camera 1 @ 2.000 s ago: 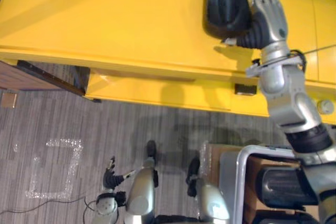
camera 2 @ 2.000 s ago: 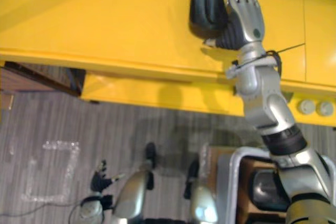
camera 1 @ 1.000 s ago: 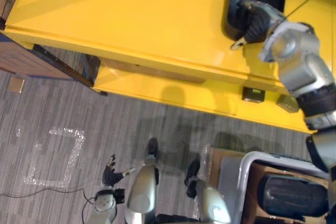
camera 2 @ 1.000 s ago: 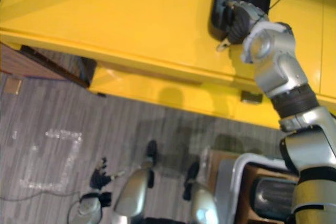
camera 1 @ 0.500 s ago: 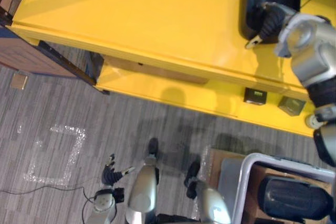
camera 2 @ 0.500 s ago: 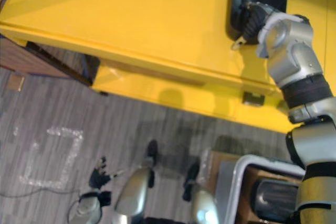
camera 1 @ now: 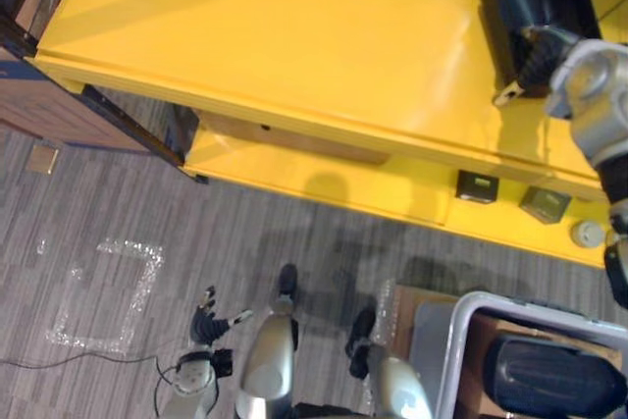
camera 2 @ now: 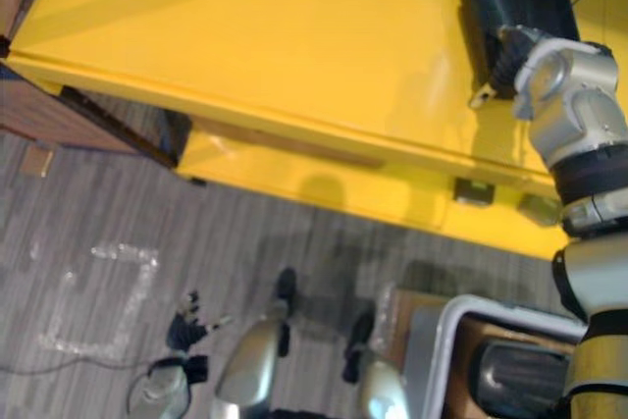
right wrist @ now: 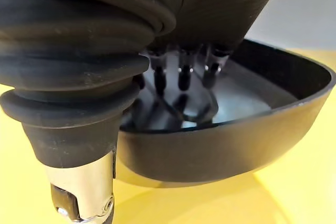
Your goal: Walk over and take plastic housings, then place them on the shelf
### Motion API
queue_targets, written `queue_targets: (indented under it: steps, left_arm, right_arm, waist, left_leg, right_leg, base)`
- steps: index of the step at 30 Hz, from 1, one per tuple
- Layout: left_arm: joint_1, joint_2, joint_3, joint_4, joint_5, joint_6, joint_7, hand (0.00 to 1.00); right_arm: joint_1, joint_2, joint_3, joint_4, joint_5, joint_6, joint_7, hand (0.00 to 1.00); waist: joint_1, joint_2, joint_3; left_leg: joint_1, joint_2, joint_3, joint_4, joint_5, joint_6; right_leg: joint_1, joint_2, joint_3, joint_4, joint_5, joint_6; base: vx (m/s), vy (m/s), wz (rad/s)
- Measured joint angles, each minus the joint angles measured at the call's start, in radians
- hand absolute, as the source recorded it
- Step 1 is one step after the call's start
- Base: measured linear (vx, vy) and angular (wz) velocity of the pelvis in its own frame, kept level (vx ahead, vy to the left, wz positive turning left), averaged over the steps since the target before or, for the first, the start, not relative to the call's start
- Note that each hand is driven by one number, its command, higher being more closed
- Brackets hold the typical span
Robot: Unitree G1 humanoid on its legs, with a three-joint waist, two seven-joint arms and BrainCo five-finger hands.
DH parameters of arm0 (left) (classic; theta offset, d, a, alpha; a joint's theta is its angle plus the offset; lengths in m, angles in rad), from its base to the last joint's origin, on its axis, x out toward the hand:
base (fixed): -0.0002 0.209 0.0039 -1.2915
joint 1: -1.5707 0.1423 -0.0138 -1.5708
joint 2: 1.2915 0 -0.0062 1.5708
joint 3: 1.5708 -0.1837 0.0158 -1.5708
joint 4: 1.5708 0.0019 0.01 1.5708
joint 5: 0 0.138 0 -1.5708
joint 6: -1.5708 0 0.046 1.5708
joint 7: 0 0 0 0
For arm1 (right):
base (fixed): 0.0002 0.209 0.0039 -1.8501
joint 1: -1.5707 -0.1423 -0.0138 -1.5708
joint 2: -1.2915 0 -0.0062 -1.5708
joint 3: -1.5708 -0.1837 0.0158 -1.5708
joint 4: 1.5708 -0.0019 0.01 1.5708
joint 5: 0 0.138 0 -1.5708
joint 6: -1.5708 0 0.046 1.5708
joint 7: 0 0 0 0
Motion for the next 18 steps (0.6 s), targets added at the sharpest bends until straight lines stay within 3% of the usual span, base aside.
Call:
queue_targets:
  steps: [2, 3, 18]
  left_arm:
    - [0.0, 0.0, -0.001, 0.0, 0.0, 0.0, 0.0, 0.0]
    - [0.0, 0.0, -0.001, 0.0, -0.001, 0.0, 0.0, 0.0]
    - [0.0, 0.0, -0.012, 0.001, -0.002, 0.001, 0.001, 0.0]
  right_arm:
    - [0.002, 0.0, -0.001, 0.008, 0.009, 0.0, 0.0, 0.0]
    - [0.007, -0.005, -0.003, 0.01, 0.028, 0.0, -0.003, 1.0]
    - [0.072, -0.044, -0.074, 0.046, 0.1, -0.03, -0.076, 1.0]
  waist:
    - [0.0, 0.003, -0.006]
    - [0.0, 0.004, -0.007]
    - [0.01, 0.014, -0.025]
  left_leg:
    - [0.0, 0.0, 0.0, 0.0, 0.0, 0.0]
    - [0.001, 0.0, 0.001, 0.0, 0.0, 0.0]
    - [0.015, -0.002, 0.003, -0.016, 0.007, -0.001]
  right_leg:
    - [0.0, 0.0, 0.0, 0.0, 0.0, 0.0]
    - [0.0, 0.0, 0.0, -0.001, 0.0, 0.0]
    - [0.003, -0.003, 0.002, 0.003, -0.001, -0.001]
  base:
    - [0.0, 0.0, 0.0]
    - [0.0, 0.0, 0.0]
    - [0.0, 0.0, 0.0]
